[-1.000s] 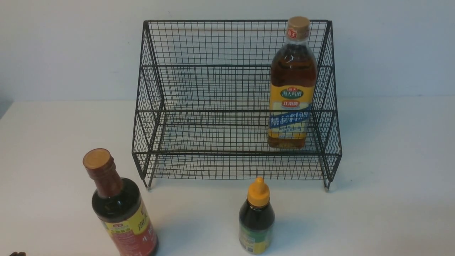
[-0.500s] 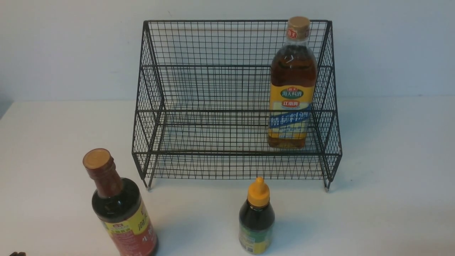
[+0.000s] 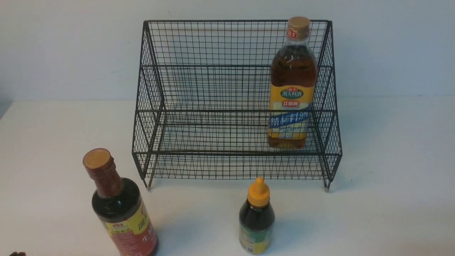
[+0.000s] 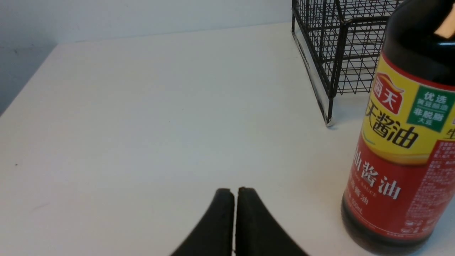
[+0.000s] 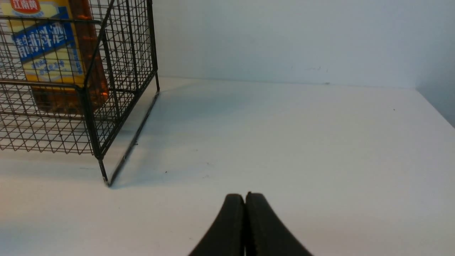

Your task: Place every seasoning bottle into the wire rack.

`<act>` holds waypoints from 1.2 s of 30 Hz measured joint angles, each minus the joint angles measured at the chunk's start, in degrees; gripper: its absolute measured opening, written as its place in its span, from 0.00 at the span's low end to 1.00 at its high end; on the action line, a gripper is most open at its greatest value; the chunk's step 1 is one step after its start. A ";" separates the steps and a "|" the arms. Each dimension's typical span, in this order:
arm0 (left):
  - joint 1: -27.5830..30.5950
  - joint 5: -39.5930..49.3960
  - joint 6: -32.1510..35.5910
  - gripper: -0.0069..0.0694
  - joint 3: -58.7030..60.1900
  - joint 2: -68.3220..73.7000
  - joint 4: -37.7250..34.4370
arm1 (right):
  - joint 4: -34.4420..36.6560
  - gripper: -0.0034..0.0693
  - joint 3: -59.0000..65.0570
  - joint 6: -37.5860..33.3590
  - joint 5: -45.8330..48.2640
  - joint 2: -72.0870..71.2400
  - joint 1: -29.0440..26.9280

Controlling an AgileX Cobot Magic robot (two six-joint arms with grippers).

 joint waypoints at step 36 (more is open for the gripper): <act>0.00 0.00 0.00 0.08 0.00 0.00 0.00 | 0.00 0.03 -0.04 -2.63 0.27 0.00 0.00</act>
